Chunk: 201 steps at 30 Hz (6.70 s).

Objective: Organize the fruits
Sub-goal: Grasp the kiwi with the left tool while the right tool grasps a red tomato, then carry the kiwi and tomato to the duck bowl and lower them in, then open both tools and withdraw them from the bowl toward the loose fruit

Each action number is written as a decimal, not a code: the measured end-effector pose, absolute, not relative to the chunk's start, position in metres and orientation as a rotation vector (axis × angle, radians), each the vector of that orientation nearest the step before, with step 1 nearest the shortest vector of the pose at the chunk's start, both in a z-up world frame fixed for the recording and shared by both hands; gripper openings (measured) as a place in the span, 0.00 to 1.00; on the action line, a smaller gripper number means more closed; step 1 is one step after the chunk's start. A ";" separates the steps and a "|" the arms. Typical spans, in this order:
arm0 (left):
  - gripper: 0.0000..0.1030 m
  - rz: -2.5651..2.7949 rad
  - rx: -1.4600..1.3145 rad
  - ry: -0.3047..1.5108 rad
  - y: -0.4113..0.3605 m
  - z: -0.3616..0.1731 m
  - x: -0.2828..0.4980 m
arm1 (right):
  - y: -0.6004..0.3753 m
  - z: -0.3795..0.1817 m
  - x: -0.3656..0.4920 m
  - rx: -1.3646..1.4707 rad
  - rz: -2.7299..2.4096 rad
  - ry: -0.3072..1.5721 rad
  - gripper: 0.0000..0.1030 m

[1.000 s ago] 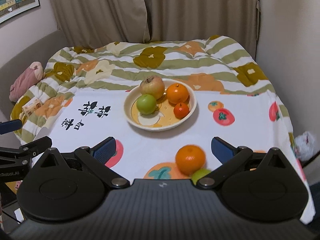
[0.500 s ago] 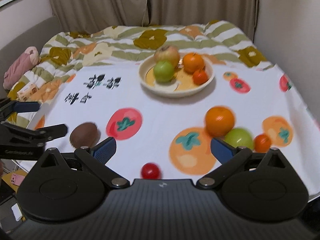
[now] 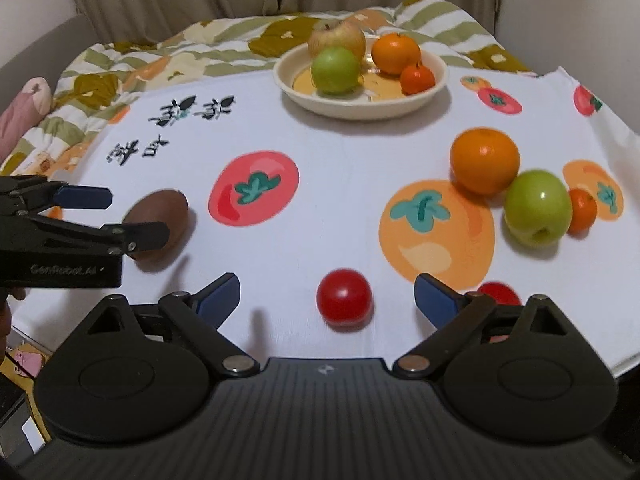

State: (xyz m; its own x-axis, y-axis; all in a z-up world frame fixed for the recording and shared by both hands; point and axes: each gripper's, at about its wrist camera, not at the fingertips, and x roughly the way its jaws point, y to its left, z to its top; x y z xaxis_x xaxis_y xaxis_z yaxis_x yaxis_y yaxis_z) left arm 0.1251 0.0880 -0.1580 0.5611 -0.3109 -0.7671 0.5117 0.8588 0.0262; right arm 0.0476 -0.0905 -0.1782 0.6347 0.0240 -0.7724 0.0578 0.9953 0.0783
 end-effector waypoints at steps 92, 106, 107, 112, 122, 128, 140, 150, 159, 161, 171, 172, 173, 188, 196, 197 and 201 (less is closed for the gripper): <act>0.50 -0.311 0.069 0.777 -0.018 -0.071 0.157 | -0.214 -0.083 0.141 0.067 0.157 0.729 0.44; 0.50 -0.311 0.098 0.815 -0.086 -0.099 0.212 | -0.258 -0.106 0.206 0.051 0.222 0.765 0.44; 0.50 -0.313 0.105 0.818 -0.091 -0.101 0.216 | -0.260 -0.107 0.209 0.049 0.225 0.767 0.44; 0.50 -0.320 0.157 0.826 -0.111 -0.113 0.231 | -0.267 -0.116 0.223 0.049 0.241 0.781 0.44; 0.50 -0.316 0.280 0.824 -0.139 -0.135 0.249 | -0.280 -0.127 0.239 0.056 0.246 0.797 0.45; 0.51 -0.322 0.322 0.831 -0.147 -0.144 0.251 | -0.282 -0.130 0.243 0.062 0.246 0.807 0.45; 0.78 -0.289 0.291 0.802 -0.126 -0.127 0.237 | -0.266 -0.124 0.255 0.048 0.296 0.789 0.44; 0.83 -0.175 0.188 0.809 -0.082 -0.116 0.219 | -0.234 -0.125 0.275 0.020 0.387 0.797 0.44; 0.84 -0.094 0.138 0.828 -0.052 -0.113 0.205 | -0.217 -0.143 0.292 -0.003 0.443 0.815 0.45; 0.84 -0.078 0.128 0.832 -0.046 -0.114 0.201 | -0.216 -0.146 0.291 -0.009 0.457 0.810 0.46; 0.84 -0.017 0.081 0.821 -0.035 -0.114 0.190 | -0.224 -0.141 0.277 -0.005 0.435 0.767 1.00; 0.85 -0.009 0.075 0.813 -0.034 -0.112 0.189 | -0.225 -0.140 0.275 -0.007 0.437 0.770 1.00; 0.86 -0.002 0.067 0.805 -0.034 -0.111 0.186 | -0.225 -0.139 0.273 -0.005 0.437 0.771 1.00; 0.86 -0.069 0.058 0.684 -0.036 -0.060 0.145 | -0.231 -0.068 0.186 -0.019 0.305 0.670 1.00; 0.95 -0.141 0.057 0.637 -0.027 -0.038 0.115 | -0.239 -0.050 0.135 0.024 0.218 0.660 1.00; 0.97 -0.145 0.058 0.634 -0.025 -0.037 0.112 | -0.240 -0.049 0.128 0.033 0.207 0.660 1.00; 1.00 -0.155 0.085 0.628 -0.022 -0.034 0.099 | -0.247 -0.047 0.100 0.061 0.140 0.626 1.00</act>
State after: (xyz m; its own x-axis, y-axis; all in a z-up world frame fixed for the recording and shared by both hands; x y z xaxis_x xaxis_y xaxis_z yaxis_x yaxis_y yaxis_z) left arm 0.0987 -0.0222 -0.0345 0.7979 -0.1190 -0.5909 0.1702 0.9849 0.0316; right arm 0.1000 -0.2470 -0.0467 0.8010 0.1489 -0.5798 -0.1122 0.9887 0.0990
